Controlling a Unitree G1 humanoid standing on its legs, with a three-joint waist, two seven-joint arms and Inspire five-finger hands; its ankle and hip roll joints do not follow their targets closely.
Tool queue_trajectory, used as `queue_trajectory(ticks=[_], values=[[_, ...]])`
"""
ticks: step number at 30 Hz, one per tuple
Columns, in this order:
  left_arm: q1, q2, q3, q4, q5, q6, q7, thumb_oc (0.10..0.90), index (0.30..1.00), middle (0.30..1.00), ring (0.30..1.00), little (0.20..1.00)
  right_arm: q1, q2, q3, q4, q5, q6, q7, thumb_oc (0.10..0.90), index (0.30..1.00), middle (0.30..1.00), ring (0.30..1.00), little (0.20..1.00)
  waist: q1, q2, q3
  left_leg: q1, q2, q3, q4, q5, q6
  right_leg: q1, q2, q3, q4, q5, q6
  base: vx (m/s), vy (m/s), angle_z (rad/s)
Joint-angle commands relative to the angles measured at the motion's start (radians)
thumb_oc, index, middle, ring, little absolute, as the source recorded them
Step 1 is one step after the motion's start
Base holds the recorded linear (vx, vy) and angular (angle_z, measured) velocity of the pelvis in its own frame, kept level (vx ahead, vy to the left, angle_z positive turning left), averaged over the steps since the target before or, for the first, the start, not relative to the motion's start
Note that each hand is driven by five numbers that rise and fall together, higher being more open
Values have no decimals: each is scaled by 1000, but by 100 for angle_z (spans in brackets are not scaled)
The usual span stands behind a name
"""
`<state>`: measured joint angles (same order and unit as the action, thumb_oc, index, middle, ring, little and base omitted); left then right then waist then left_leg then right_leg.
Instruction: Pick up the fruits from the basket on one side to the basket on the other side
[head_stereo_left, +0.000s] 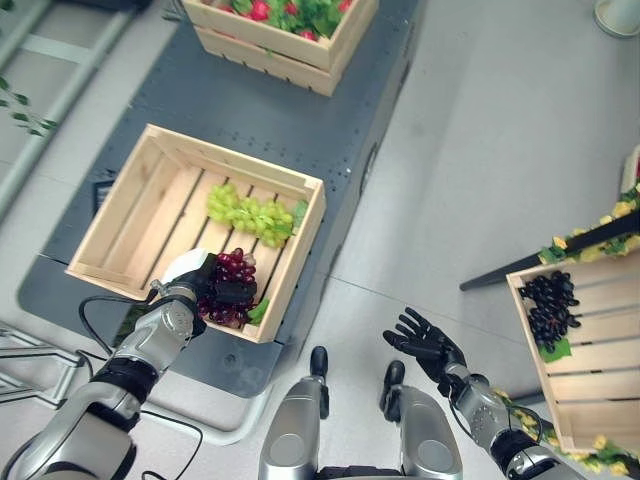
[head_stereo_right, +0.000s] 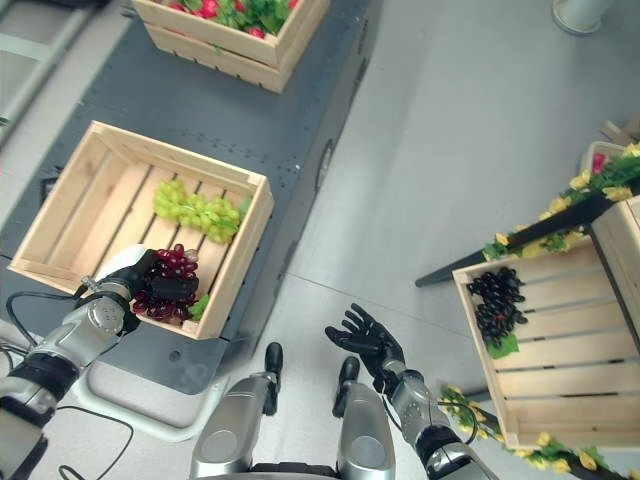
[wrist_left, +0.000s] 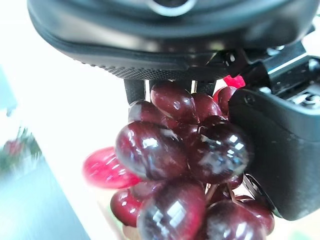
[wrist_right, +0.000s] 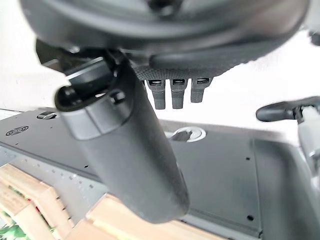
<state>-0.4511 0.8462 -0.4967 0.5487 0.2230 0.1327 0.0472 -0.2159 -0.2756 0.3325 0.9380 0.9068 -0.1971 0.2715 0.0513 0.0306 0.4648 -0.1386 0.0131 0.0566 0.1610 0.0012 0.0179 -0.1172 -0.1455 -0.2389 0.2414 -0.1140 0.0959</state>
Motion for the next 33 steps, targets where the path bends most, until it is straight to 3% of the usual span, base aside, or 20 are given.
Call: queue_trajectory(ticks=[1,7,11,14,15,19,24,29,33], values=[[-58,145,42,-71,118,-21,-34,400,300,300,300,300,28,-39,-44,-62,-9,-98,-13,800,900,900,900,900,-4,56,-140,69,-61,-32,-49,-53,3,56,-1,-4,-76,42,-24,82,-100,14],[-150,315,-52,-251,328,-109,-186,400,300,300,300,300,62,-25,-16,-143,1,-125,-9,800,900,900,900,900,-3,90,-246,163,-62,-38,-150,-29,-3,156,-6,-10,-192,96,-4,76,-153,17],[-262,386,-132,-284,443,-178,-207,400,300,300,300,300,64,-20,28,-215,5,-140,-46,800,900,900,900,900,-4,104,-288,194,-63,-36,-186,-22,-6,191,-7,-14,-242,118,4,47,-128,13],[-456,464,-278,-290,592,-280,-122,400,300,300,300,300,54,-35,77,-277,1,-151,-66,800,900,900,900,900,-14,119,-319,216,-62,-33,-216,-17,-10,215,-5,-15,-276,132,10,15,-122,7],[-474,465,-293,-287,594,-284,-118,400,300,300,300,300,54,-34,77,-280,1,-150,-68,800,900,900,900,900,-13,118,-320,217,-63,-33,-217,-16,-10,216,-5,-15,-277,132,11,2,-106,4],[-689,491,-468,-282,620,-398,59,400,300,300,300,300,43,-54,134,-384,1,-147,-69,800,900,900,900,900,-23,123,-339,230,-59,-29,-230,-14,-14,228,0,-17,-282,130,9,10,-98,0],[-809,484,-525,-304,590,-479,253,400,300,300,300,300,28,-67,158,-526,-68,-111,-158,800,900,900,900,900,-32,114,-360,236,-56,-40,-248,-7,-22,245,17,-17,-306,131,-1,15,-57,-1],[-843,468,-541,-218,513,-463,335,400,300,300,300,300,-20,-100,170,-641,-214,-93,-263,800,900,900,900,900,-41,97,-379,236,-46,-35,-248,-5,-27,248,31,-4,-315,129,-11,10,-33,-2],[-882,456,-527,-182,502,-434,350,400,300,300,300,300,-84,-146,146,-679,-245,-66,-305,800,900,900,900,900,-38,84,-393,238,-38,-34,-248,-4,-32,255,39,-3,-321,126,-18,5,-37,-5]])
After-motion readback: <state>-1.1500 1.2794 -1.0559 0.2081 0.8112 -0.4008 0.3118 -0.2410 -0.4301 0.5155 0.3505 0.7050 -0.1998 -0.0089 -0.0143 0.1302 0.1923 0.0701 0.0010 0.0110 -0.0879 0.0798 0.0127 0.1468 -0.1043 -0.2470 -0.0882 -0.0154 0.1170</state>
